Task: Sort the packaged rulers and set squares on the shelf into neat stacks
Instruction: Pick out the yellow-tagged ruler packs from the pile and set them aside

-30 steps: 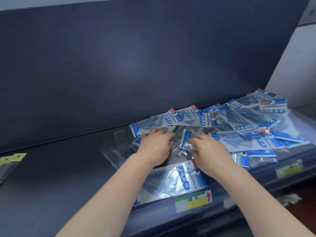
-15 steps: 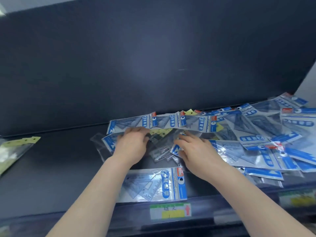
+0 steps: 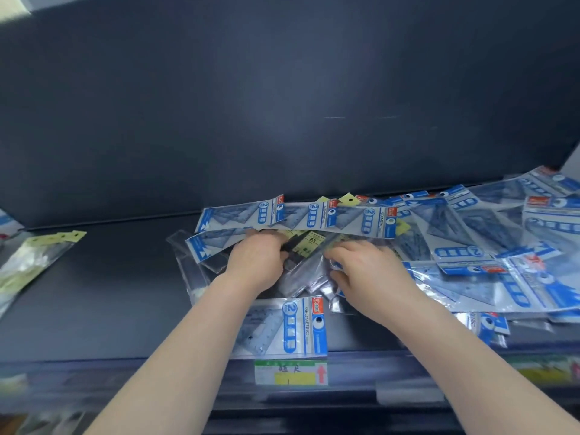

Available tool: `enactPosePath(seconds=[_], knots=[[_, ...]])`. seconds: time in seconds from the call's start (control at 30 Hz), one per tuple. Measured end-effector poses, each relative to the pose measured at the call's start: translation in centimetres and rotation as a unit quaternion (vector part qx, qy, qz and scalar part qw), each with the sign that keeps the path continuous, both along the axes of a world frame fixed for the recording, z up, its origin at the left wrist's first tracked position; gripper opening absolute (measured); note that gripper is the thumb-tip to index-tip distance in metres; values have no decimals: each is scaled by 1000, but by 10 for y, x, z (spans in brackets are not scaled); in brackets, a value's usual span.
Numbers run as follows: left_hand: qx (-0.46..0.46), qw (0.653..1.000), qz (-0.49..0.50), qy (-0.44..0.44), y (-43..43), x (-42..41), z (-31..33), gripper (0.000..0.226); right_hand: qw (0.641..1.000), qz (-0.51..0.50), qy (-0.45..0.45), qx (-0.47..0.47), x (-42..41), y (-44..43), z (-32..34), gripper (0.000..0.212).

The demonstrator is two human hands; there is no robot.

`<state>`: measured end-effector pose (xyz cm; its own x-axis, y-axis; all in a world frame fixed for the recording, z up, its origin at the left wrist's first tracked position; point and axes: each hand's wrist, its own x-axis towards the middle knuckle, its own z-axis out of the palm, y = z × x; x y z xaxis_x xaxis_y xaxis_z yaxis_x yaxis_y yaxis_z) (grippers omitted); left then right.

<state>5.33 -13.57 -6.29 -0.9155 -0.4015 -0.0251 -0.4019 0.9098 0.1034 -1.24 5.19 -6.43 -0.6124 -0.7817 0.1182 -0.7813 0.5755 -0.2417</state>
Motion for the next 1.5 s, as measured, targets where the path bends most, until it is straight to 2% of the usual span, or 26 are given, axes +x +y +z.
enactPosePath(seconds=[0.07, 0.17, 0.27, 0.47, 0.63, 0.7, 0.8, 0.97, 1.0, 1.07, 1.1, 1.13, 1.17, 1.2, 1.23, 1.3, 1.33, 1.37, 1.43, 1.5], knots=[[7, 1000, -17, -12, 2, -2, 4, 23, 1000, 9, -6, 10, 1, 1, -5, 31], [-8, 1000, 20, 1, -3, -4, 8, 18, 1000, 7, -2, 8, 0, 2, -7, 30], [-21, 997, 72, -25, -8, -8, 7, 32, 1000, -1, 5, -1, -1, -1, -6, 27], [97, 982, 122, -102, -27, -11, 23, 30, 1000, -23, 9, 7, 0, -8, -3, 26], [173, 970, 131, -112, -48, 9, 28, 30, 998, -59, 22, 16, 4, -20, 3, 26], [166, 974, 119, -100, -54, 16, 29, 26, 998, -62, 30, 7, 9, -30, 5, 25], [190, 975, 114, -28, -66, 26, 33, 4, 999, -50, 9, -13, 19, -44, 10, 25], [293, 951, 90, 47, -77, 46, 45, 13, 997, -57, -32, -37, 34, -59, 10, 24], [333, 938, 78, 60, -73, 50, 47, 14, 995, -66, -60, -45, 37, -62, 11, 29], [415, 906, 40, 67, -59, 52, 51, 15, 964, -87, -221, -118, 42, -67, 15, 41], [443, 895, 13, 57, -51, 51, 51, 15, 923, -98, -324, -181, 46, -70, 17, 40], [454, 890, -13, 40, -44, 48, 49, 16, 883, -115, -390, -236, 50, -72, 19, 34], [442, 896, -32, 23, -38, 44, 46, 19, 857, -135, -412, -276, 51, -73, 19, 27], [402, 915, -38, 6, -35, 39, 42, 23, 849, -160, -406, -297, 49, -71, 18, 22], [325, 945, -35, -9, -34, 33, 37, 26, 848, -186, -389, -307, 47, -67, 15, 19], [100, 994, -24, -33, -36, 22, 25, 24, 860, -229, -340, -304, 40, -53, 13, 15], [21, 999, -15, -39, -36, 19, 20, 22, 862, -240, -326, -304, 38, -46, 14, 12], [-17, 999, -9, -43, -36, 17, 15, 23, 862, -247, -320, -306, 36, -38, 15, 10], [-2, 999, -7, -51, -35, 12, 12, 29, 861, -261, -310, -306, 35, -26, 15, 11], [56, 996, -22, -67, -33, 8, 16, 31, 861, -277, -305, -299, 34, -21, 13, 15]])
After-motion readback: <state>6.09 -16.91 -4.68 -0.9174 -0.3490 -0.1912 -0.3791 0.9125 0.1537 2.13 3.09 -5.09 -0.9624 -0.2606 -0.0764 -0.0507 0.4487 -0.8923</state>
